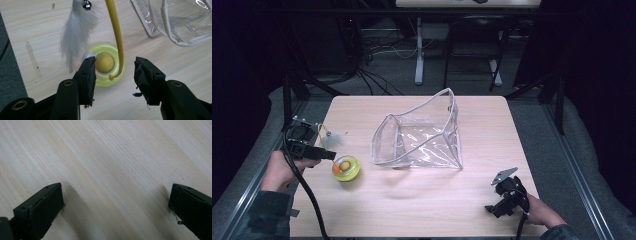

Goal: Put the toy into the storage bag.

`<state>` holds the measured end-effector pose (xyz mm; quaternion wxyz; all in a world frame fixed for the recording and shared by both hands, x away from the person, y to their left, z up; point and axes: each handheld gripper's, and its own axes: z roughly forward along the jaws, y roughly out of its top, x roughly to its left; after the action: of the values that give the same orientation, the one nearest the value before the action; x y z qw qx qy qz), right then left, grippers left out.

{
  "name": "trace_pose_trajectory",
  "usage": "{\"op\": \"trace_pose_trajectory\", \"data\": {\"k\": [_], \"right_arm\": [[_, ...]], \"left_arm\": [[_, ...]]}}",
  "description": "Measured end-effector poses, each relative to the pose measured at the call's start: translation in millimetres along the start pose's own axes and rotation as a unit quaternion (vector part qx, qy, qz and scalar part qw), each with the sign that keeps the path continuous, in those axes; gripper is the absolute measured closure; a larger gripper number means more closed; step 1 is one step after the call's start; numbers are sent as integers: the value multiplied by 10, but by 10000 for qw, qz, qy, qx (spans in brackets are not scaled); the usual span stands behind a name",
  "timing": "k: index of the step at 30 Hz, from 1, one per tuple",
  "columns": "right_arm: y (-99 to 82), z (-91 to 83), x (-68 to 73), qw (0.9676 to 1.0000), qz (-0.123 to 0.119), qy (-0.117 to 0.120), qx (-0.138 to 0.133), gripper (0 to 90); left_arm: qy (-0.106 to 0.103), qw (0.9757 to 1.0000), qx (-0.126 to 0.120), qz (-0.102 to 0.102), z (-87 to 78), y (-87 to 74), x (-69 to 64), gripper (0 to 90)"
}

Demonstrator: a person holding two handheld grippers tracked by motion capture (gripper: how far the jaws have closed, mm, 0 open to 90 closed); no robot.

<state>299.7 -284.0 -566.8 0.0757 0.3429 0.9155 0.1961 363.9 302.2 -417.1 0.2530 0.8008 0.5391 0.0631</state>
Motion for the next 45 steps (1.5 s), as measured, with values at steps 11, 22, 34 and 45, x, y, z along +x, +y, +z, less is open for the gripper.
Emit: {"op": "trace_pose_trajectory", "data": {"k": [11, 22, 34, 45], "right_arm": [[0, -1, 1, 10000, 6, -3, 5, 0], [-1, 0, 0, 10000, 2, -1, -3, 0], [-1, 0, 1, 10000, 4, -2, -2, 0], [-1, 0, 0, 10000, 1, 0, -2, 0]], "left_arm": [[49, 10000, 64, 42, 23, 25, 5, 677], [193, 9997, 12, 149, 64, 14, -32, 851], [268, 9991, 54, 319, 60, 19, -85, 879], [335, 9984, -14, 463, 43, 15, -105, 880]]}}
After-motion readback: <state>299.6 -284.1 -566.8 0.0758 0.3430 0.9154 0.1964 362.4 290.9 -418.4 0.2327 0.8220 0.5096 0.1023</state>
